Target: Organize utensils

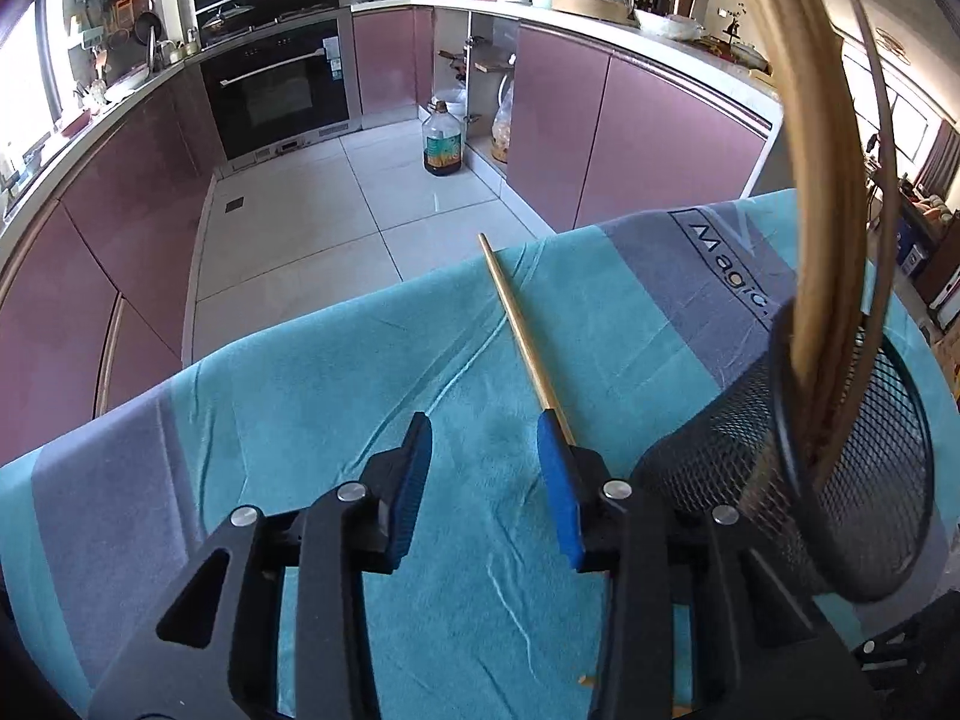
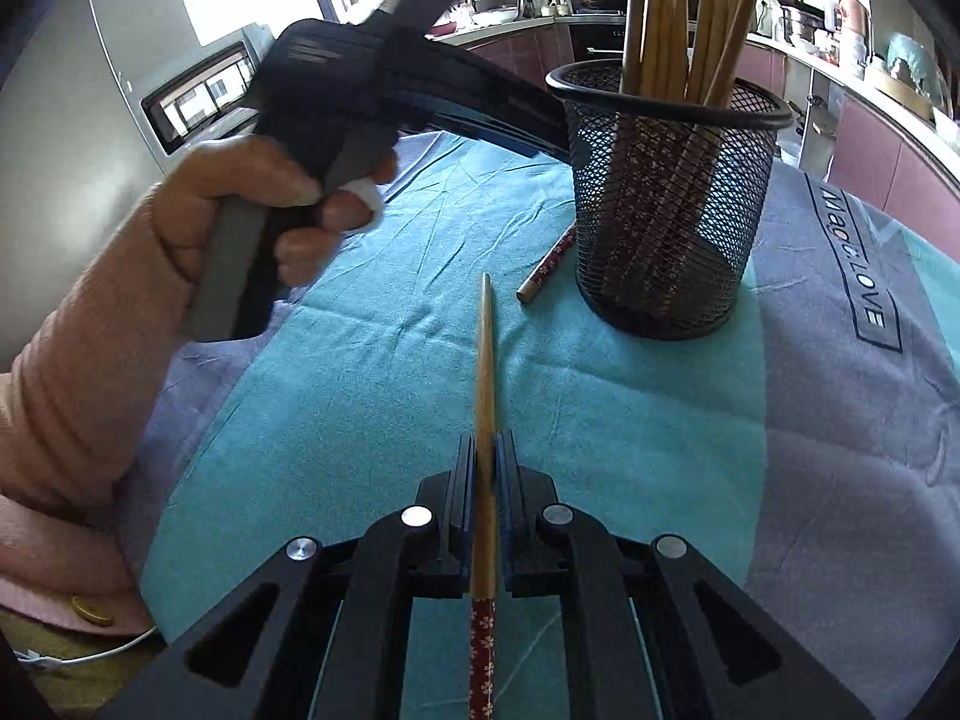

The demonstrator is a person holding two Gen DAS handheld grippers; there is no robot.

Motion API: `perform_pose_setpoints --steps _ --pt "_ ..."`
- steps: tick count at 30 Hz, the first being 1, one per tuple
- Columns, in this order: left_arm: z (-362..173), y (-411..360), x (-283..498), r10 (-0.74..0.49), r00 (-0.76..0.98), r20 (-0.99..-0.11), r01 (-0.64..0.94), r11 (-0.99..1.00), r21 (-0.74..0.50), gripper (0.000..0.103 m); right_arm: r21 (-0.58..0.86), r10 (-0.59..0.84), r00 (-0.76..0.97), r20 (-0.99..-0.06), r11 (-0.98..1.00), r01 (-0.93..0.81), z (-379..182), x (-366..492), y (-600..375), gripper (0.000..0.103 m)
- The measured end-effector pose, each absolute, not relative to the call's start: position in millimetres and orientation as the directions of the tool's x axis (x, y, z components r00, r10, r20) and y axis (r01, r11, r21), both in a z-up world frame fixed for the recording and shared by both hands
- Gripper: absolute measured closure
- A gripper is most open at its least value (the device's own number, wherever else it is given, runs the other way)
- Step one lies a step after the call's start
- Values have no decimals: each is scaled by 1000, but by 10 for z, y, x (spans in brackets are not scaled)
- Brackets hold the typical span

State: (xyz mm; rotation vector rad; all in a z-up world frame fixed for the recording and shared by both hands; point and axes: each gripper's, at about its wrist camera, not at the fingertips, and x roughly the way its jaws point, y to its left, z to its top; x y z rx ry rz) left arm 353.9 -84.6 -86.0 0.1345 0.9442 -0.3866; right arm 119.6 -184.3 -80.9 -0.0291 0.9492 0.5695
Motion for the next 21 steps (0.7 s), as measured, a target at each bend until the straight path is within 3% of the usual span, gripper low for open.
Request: perform_pose_setpoints --steps 6,14,21 --pt "-956 -822 3727 -369 466 -804 449 882 -145 67 245 469 436 -768 844 -478 -803 1205 -1965 97" --pt "-1028 -832 3982 -415 400 -818 518 838 -172 54 259 476 434 -765 844 -470 -793 1228 -2041 97" --pt "-1023 -877 3947 -384 429 -818 530 840 -116 53 257 474 437 -765 846 -467 -795 1242 -2022 97"
